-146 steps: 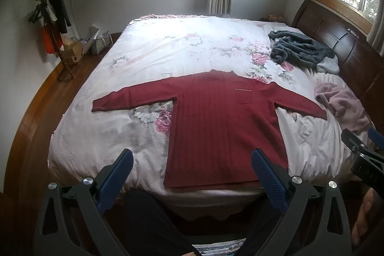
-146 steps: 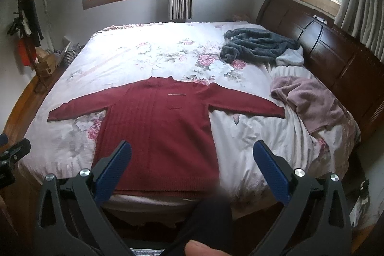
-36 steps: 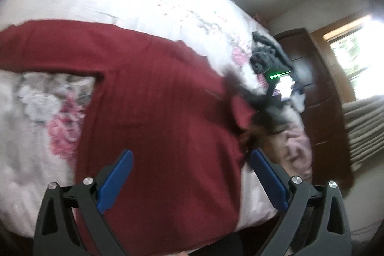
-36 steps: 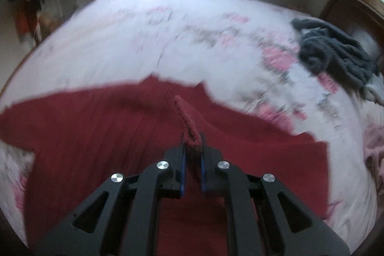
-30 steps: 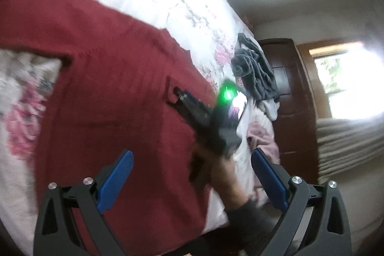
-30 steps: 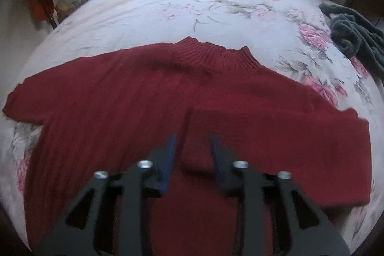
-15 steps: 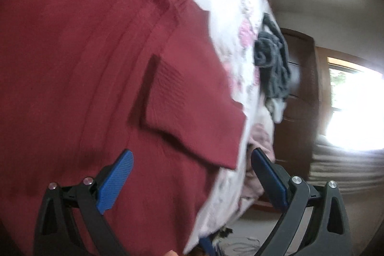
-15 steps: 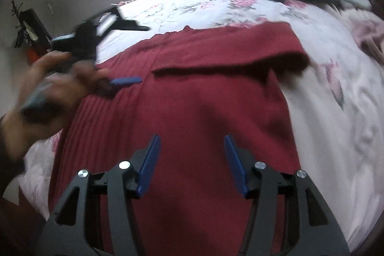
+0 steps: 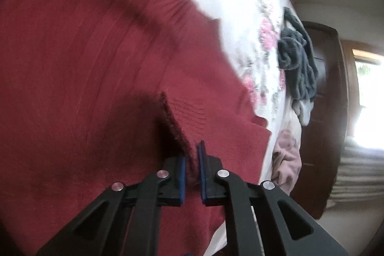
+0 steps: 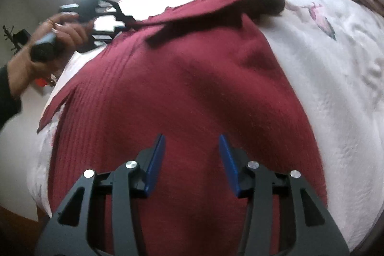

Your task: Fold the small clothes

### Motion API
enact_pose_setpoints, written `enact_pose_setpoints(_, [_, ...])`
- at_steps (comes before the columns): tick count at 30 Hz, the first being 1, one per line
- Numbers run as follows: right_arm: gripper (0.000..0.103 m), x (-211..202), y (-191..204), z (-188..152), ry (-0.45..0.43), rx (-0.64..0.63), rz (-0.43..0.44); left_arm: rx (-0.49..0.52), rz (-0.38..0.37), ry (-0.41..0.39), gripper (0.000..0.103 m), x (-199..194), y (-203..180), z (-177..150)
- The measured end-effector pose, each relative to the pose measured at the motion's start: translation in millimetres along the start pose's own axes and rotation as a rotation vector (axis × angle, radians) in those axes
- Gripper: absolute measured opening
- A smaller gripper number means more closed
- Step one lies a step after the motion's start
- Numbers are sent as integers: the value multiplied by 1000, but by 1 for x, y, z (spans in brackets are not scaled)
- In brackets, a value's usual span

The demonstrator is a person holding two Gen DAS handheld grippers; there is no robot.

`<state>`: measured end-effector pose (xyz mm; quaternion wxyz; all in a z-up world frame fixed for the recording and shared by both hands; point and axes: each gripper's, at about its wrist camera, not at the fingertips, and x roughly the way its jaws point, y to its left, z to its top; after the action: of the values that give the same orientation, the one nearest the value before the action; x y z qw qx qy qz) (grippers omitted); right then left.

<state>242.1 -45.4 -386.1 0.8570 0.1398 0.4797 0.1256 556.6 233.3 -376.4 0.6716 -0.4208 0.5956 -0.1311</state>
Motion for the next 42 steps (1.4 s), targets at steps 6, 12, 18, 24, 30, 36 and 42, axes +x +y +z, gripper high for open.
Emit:
enact_pose_setpoints(6, [46, 4, -1, -11, -5, -21, -24, 175, -11, -88, 8, -72, -52, 11])
enact_pose_setpoints(12, [46, 3, -4, -11, -10, -11, -17, 288, 45, -185, 8, -142, -67, 26])
enact_pose_setpoints(18, [46, 4, -5, -14, -12, -8, -17, 205, 114, -213, 8, -166, 1, 41])
enact_pose_setpoints(24, [46, 3, -6, -14, -9, -10, -20, 58, 175, -168, 8, -136, 93, 45])
enact_pose_setpoints(30, [46, 5, -6, -14, -8, -9, -19, -79, 212, -188, 17, -134, 138, 40])
enact_pose_setpoints(36, [48, 5, -4, -16, -11, -6, -19, 93, 138, -283, 39, -151, 87, 21])
enact_pose_setpoints(42, [49, 8, -5, -16, 0, -10, -22, 25, 214, -195, 26, -104, 113, 35])
